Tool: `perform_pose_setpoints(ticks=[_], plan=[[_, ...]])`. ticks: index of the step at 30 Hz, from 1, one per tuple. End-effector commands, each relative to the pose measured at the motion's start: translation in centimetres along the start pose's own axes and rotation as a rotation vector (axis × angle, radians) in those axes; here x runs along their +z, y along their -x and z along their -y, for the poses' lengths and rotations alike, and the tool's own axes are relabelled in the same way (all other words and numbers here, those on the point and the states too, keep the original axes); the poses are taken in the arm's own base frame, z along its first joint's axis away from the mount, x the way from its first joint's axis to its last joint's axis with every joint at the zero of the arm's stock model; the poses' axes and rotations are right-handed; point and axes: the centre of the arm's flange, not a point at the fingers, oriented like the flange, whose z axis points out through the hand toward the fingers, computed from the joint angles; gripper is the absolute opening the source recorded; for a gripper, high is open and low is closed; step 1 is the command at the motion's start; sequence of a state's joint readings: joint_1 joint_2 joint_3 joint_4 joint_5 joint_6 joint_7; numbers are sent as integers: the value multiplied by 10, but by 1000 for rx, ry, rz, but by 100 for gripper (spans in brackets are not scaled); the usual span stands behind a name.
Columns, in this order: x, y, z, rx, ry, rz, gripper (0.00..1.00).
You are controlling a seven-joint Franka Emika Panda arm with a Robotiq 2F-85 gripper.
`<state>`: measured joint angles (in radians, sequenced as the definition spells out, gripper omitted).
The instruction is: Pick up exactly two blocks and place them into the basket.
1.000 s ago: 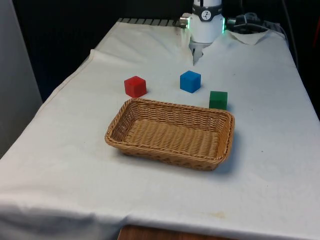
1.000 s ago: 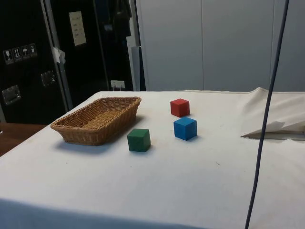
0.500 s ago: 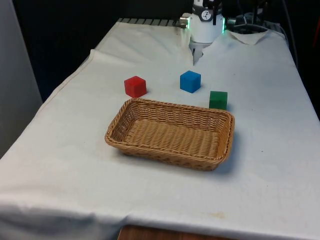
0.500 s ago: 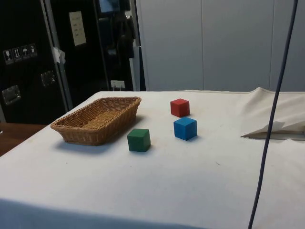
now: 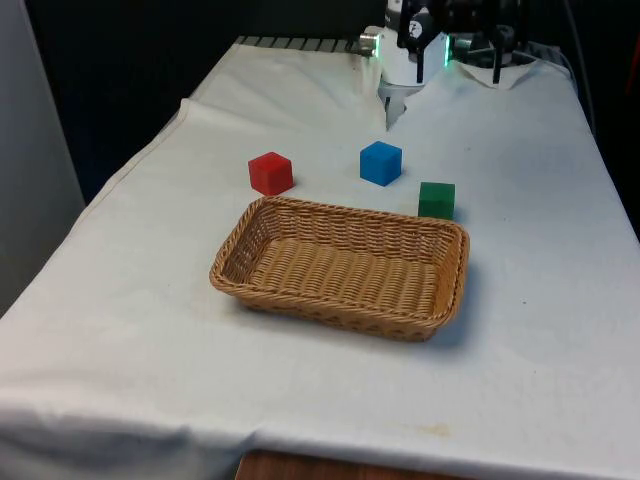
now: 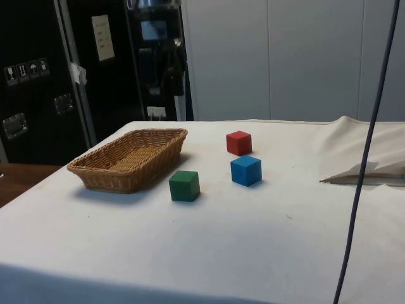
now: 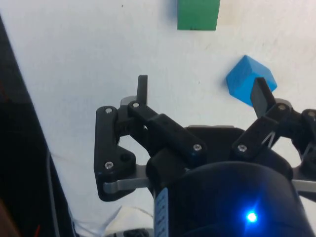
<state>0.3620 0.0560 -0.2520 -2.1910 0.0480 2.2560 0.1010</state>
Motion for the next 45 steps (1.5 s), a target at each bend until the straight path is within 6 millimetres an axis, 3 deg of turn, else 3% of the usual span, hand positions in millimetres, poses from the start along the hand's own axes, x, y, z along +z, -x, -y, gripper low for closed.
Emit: perform_pose_setpoints(ticks=[1, 24, 30, 45], plan=[[5, 0, 0, 9, 1, -7, 100], [82, 0, 8, -39, 32, -38, 100], [105, 0, 3, -52, 40, -36, 100], [141, 3, -8, -75, 55, -27, 100]])
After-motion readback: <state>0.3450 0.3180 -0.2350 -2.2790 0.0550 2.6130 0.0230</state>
